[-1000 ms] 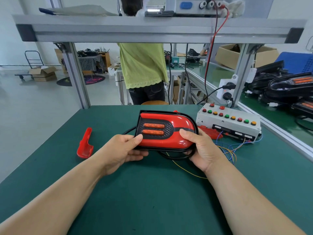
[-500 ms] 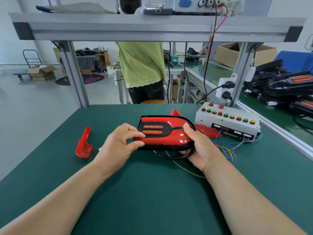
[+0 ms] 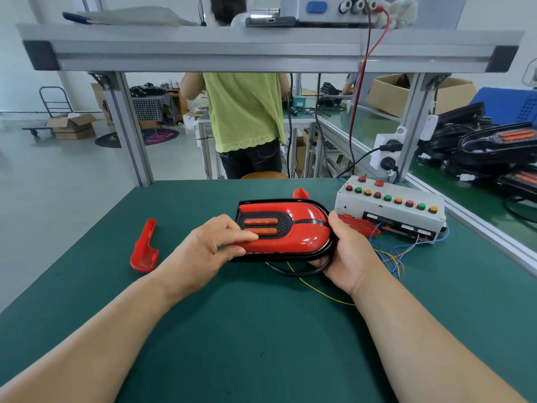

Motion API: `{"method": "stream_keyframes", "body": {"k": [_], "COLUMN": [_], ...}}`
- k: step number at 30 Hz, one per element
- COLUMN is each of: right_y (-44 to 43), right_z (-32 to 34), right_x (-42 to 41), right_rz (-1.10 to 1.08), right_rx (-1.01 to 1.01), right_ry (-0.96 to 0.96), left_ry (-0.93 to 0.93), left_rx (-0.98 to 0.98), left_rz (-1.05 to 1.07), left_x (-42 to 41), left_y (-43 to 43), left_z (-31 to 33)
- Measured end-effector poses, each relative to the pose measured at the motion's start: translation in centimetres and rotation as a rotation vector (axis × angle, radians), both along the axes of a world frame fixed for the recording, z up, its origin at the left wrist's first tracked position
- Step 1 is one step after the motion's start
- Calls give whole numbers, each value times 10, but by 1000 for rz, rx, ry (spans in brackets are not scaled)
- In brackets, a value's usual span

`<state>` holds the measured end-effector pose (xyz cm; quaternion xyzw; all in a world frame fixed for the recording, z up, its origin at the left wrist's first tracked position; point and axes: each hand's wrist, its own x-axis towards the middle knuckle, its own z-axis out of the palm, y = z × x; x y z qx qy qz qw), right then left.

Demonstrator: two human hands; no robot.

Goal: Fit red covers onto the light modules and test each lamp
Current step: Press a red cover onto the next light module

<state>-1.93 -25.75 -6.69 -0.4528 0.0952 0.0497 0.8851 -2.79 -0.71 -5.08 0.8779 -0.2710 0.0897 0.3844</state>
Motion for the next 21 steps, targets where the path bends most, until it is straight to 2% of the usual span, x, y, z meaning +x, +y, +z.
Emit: {"method": "stream_keyframes", "body": {"k": [16,21], "right_y": [2,2], "right_z": [2,5], "right_x": [-5,-8], "right_rz": [59,112], "right_rx": [-7,-50], "right_ry": [-64,-135], "left_ry": [-92,-39], "left_rx": [42,38], "left_rz": [4,9], "left_x": [-6,-8], "left_y": [-2,-5], "left_z": [8,5]}}
